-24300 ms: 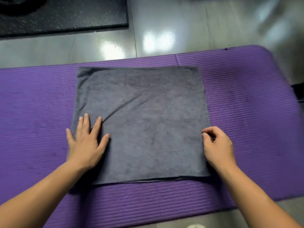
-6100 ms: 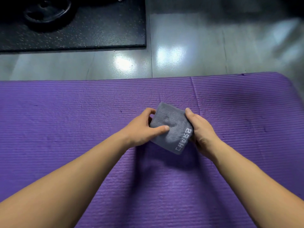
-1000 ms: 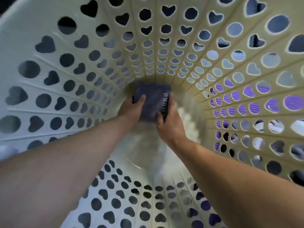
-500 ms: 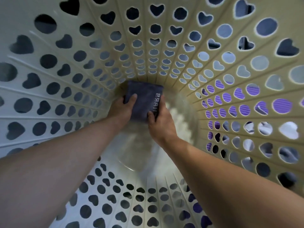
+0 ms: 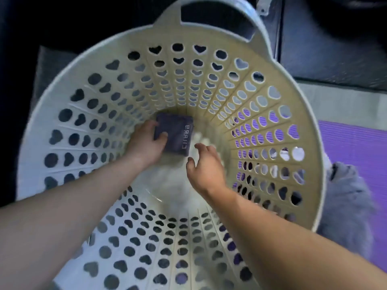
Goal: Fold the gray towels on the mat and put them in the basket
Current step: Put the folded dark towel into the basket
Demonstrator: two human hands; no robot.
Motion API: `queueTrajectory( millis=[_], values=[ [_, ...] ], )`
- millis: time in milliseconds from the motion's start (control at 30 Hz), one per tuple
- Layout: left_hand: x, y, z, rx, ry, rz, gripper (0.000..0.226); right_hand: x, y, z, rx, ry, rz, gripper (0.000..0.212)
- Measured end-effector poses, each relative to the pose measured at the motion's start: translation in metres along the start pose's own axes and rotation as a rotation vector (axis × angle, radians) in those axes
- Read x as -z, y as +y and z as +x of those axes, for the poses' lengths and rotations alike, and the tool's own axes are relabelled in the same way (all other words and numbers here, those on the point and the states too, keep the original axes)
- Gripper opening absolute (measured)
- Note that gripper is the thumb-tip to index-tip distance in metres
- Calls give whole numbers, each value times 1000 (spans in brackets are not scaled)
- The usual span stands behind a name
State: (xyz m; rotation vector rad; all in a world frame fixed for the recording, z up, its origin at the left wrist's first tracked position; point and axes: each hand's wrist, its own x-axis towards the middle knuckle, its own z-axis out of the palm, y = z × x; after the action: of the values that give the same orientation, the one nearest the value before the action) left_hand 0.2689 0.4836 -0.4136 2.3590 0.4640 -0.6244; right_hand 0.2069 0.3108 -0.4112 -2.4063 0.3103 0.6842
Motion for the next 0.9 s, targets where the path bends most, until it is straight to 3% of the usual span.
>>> queueTrajectory(
  millis=[100, 300, 433, 700, 800, 900],
  values=[
    [21, 26, -32, -87, -94, 7, 45, 39, -18, -44, 57, 2, -2, 39],
    [50, 100, -101, -252, -122, 86, 33, 149, -5, -155, 269, 77, -22, 31],
    [38, 159, -153, -391, -184, 182, 25, 214, 45, -211, 331, 123, -112, 21],
    [-32, 247, -243, -585, -129, 190, 14, 274, 195, -251, 204, 126, -254, 16],
    [-79, 254, -262, -566, -196, 201, 24, 280, 233, -242, 168, 70, -238, 20],
    [-128, 246, -266, -379, -295, 270, 33, 283, 259, -223, 176, -10, -219, 31]
  ],
)
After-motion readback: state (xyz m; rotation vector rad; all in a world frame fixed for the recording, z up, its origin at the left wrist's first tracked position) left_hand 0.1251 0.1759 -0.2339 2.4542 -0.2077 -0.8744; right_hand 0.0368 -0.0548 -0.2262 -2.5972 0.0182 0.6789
